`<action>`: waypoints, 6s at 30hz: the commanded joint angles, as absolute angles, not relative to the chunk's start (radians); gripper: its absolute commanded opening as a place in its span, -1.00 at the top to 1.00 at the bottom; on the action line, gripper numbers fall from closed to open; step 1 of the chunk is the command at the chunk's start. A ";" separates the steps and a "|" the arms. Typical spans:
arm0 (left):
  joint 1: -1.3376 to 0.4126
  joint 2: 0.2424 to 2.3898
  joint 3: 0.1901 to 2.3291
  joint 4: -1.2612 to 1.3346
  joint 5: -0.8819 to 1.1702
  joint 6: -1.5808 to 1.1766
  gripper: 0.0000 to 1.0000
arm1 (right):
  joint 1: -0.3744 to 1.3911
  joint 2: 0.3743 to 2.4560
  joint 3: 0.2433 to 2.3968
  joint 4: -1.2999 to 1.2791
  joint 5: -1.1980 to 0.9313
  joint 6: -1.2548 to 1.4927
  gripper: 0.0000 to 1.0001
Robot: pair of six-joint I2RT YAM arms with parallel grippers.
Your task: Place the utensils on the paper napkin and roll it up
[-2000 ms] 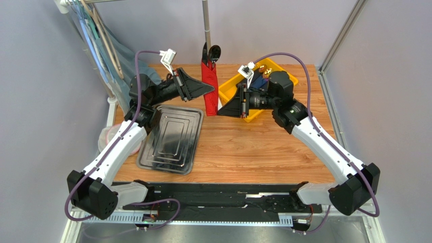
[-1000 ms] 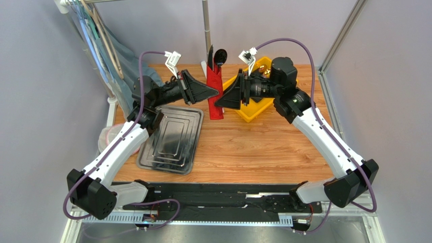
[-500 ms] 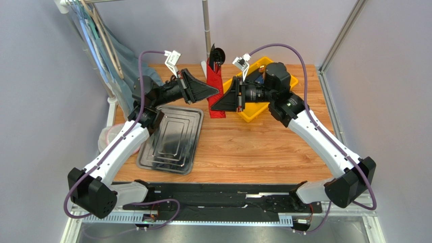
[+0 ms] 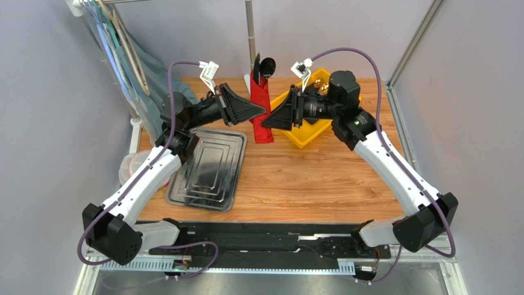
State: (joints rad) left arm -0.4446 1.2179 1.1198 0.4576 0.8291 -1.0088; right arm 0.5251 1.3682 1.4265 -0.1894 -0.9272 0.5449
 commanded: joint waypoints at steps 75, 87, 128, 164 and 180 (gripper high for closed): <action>-0.353 1.094 1.014 0.216 0.785 -0.796 -0.96 | 0.095 1.822 1.592 -0.018 -0.756 0.666 1.00; -0.304 1.104 0.994 0.092 0.813 -0.761 -0.98 | 0.075 2.221 1.860 0.069 -0.672 0.791 1.00; -0.278 1.175 0.976 0.064 0.795 -0.764 -0.98 | 0.028 2.511 2.000 -0.116 -0.643 0.808 1.00; -0.273 1.172 0.966 0.069 0.776 -0.793 -0.98 | 0.021 2.407 2.033 -0.365 -0.494 0.816 0.14; -0.272 1.184 1.005 -0.052 0.759 -0.729 -0.98 | 0.020 2.290 2.043 -0.492 -0.500 0.773 0.11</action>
State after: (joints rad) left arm -0.2794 1.1812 0.9676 0.0223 0.7746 -0.7765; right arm 0.0254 2.4252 2.0094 -0.4488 -0.4976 0.8146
